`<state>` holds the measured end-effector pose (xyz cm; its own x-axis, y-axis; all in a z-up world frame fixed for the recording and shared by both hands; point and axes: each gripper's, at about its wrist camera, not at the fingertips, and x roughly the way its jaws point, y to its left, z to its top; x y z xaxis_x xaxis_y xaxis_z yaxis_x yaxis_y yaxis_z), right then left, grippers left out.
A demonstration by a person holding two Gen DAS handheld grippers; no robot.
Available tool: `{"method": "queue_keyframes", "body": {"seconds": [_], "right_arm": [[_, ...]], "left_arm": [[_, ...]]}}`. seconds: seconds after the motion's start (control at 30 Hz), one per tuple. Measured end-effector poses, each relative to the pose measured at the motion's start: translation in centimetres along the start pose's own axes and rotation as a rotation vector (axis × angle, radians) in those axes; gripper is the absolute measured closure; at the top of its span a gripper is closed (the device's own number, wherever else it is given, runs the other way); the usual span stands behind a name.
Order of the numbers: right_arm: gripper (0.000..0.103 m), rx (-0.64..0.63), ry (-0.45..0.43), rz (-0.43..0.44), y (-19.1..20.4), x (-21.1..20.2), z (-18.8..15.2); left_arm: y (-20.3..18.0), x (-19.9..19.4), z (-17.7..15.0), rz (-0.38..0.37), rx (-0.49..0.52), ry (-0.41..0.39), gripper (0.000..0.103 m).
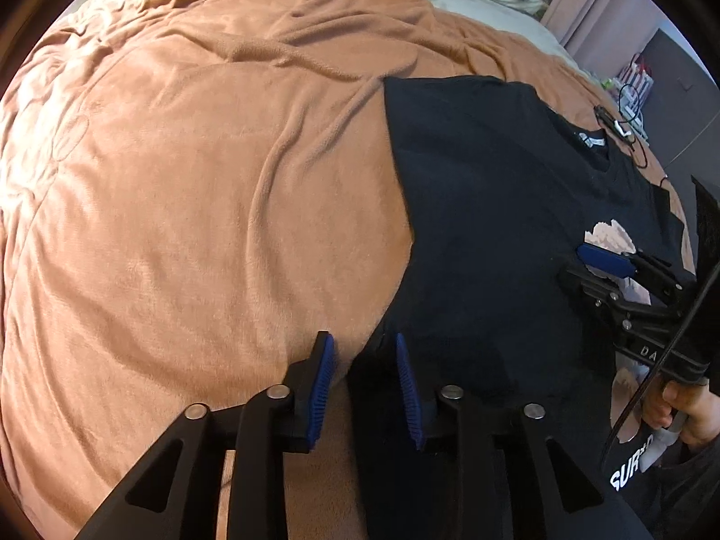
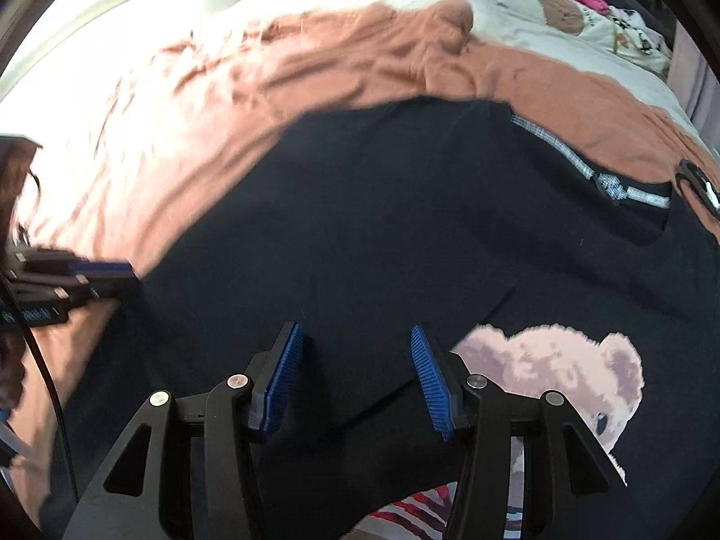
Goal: Fold small clothes
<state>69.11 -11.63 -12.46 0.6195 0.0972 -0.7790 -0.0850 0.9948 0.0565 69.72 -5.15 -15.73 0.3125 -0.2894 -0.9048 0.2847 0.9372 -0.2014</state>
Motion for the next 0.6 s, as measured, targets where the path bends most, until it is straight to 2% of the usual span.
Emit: {"method": "queue_keyframes", "body": {"seconds": [0.17,0.3,0.4,0.43,0.47,0.5,0.57,0.6], "right_arm": [[0.055,-0.022,0.036,0.003,-0.2,-1.2,-0.8],[0.055,-0.008,0.026,-0.014,-1.5,-3.7,-1.4],[0.055,0.039,0.014,-0.004,-3.3,-5.6,-1.7],[0.055,0.067,0.013,0.002,-4.2,-6.4,-2.0],[0.052,0.087,0.010,0.005,-4.8,-7.2,-2.4],[0.044,0.098,0.006,0.004,-5.3,-7.8,-2.7],[0.029,0.127,-0.010,-0.019,-6.8,-9.7,-3.4],[0.024,0.138,-0.020,-0.025,-7.5,-10.5,-3.8]], "left_arm": [[-0.3,-0.8,-0.4,0.026,0.002,0.010,0.068],[-1.6,-2.3,-0.8,0.034,0.025,0.000,0.068],[-2.9,-3.6,-0.8,0.032,0.036,-0.012,0.061],[-3.5,-4.1,-0.7,0.029,0.038,-0.021,0.055],[-4.1,-4.5,-0.7,0.027,0.041,-0.029,0.050],[-4.6,-4.9,-0.7,0.024,0.044,-0.036,0.047],[-6.1,-5.7,-0.6,0.020,0.058,-0.051,0.033],[-6.7,-5.9,-0.5,0.020,0.063,-0.058,0.030]]}}
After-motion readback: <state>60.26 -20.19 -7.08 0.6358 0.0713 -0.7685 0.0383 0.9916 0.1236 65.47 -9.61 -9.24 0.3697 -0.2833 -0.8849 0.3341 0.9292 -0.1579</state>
